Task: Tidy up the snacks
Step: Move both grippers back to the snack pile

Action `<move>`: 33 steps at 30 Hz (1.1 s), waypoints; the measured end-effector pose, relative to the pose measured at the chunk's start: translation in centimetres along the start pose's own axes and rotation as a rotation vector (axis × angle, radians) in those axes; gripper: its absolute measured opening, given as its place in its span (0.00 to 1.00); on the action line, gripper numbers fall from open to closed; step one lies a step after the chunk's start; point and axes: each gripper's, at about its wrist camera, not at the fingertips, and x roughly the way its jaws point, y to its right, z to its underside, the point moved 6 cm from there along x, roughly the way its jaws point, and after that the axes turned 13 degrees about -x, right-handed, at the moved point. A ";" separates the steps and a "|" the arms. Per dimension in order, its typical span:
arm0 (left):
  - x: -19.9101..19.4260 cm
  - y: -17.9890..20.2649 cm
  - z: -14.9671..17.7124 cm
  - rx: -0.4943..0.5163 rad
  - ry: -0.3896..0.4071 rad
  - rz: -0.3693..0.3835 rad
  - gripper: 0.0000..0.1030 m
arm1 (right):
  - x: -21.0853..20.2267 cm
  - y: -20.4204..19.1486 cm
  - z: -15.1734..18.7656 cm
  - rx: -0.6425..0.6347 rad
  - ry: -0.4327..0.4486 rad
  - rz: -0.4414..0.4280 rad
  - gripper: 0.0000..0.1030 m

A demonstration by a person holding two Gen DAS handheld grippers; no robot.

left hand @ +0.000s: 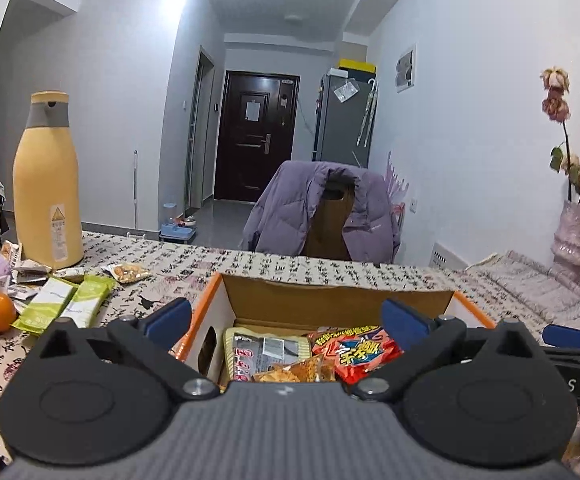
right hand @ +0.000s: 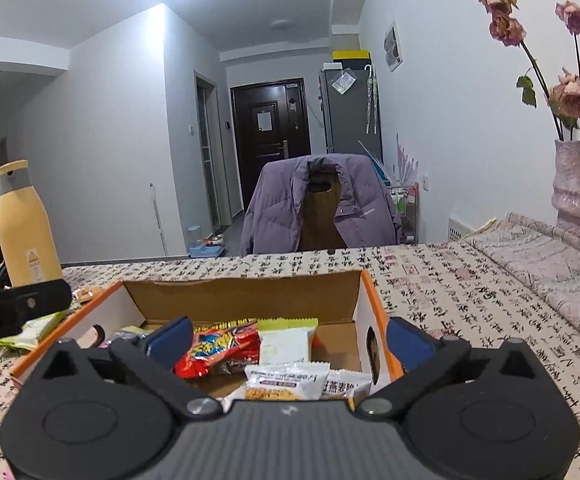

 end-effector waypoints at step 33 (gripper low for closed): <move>-7.8 -0.8 12.1 0.091 -0.341 -0.030 1.00 | -11.2 -1.0 9.5 -0.063 -0.169 -0.082 1.00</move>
